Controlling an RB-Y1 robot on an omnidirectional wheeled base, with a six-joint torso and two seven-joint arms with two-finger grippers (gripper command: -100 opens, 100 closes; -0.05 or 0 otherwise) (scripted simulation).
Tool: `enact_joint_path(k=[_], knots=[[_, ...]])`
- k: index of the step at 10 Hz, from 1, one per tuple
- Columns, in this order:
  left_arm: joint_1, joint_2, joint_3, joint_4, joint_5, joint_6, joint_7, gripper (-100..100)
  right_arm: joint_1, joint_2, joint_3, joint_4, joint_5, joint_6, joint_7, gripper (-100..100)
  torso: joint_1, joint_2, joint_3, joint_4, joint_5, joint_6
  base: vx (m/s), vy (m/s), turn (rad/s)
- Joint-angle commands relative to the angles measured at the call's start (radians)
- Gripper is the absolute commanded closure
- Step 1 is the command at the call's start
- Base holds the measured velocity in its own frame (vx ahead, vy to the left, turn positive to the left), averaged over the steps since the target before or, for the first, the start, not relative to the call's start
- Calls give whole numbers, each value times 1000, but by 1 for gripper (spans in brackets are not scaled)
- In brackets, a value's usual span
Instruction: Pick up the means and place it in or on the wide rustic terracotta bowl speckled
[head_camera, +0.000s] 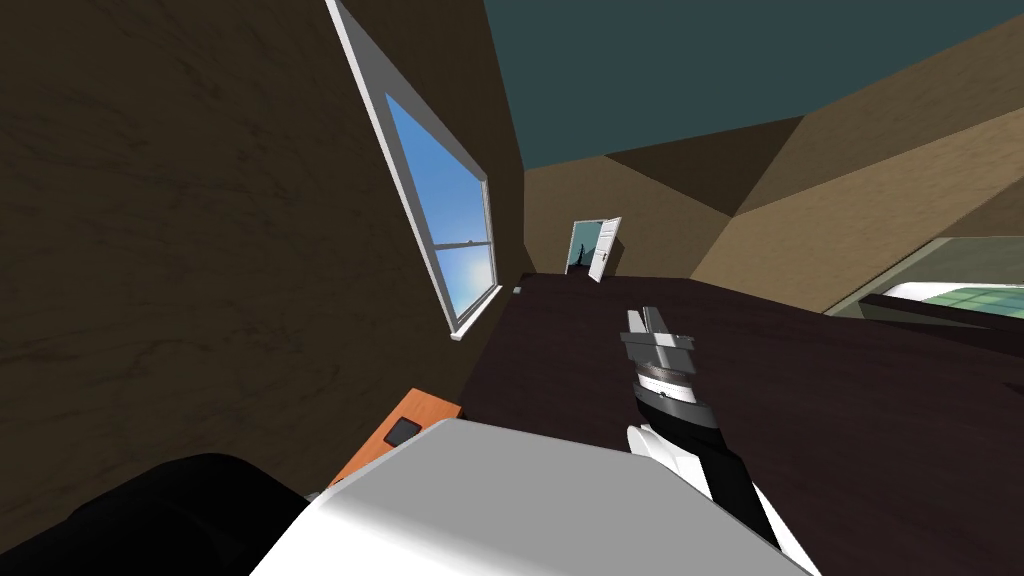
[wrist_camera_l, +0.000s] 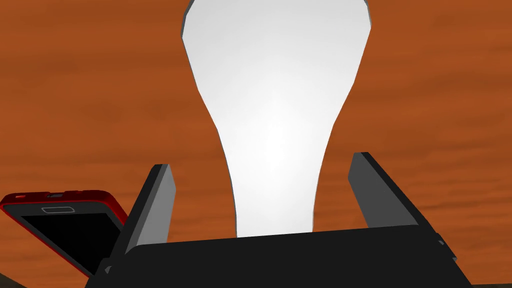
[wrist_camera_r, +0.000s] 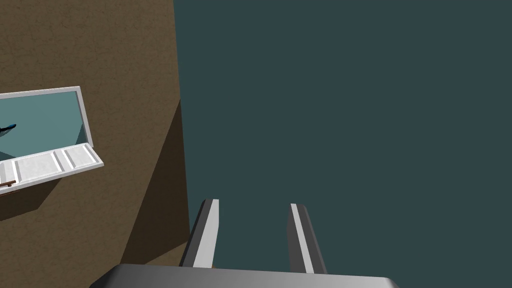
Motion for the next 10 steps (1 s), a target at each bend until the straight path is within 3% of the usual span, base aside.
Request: enact_joint_path(k=[1,2,3,7,8,9,10], knots=[[-8,-37,3,36,-13,-5,-8,-100,0,0,0,0,0,0,0,0,0,0,0,0,0,0,10,58,-15],[-9,-21,-3,25,-2,-4,-6,-100,0,0,0,0,0,0,0,0,1,0,0,0,0,0,4,27,-7],[-10,-24,-4,28,-2,-5,-8,100,0,0,0,0,0,0,0,0,-1,0,0,0,0,0,-1,6,9],[-9,-23,-4,28,-2,-4,-8,100,0,0,0,0,0,0,0,0,-3,0,0,1,-1,1,0,0,0],[-9,-23,-4,28,-2,-4,-8,0,0,0,0,0,0,0,0,0,-3,0,0,1,-1,1,0,0,0],[-3,10,-9,-1,12,-4,-2,100,0,0,0,0,0,0,0,0,-3,0,0,1,0,1,-9,-37,14],[-1,33,-14,-20,25,-3,0,100,0,0,0,0,0,0,0,0,-5,1,1,1,-1,0,-14,-59,20]])
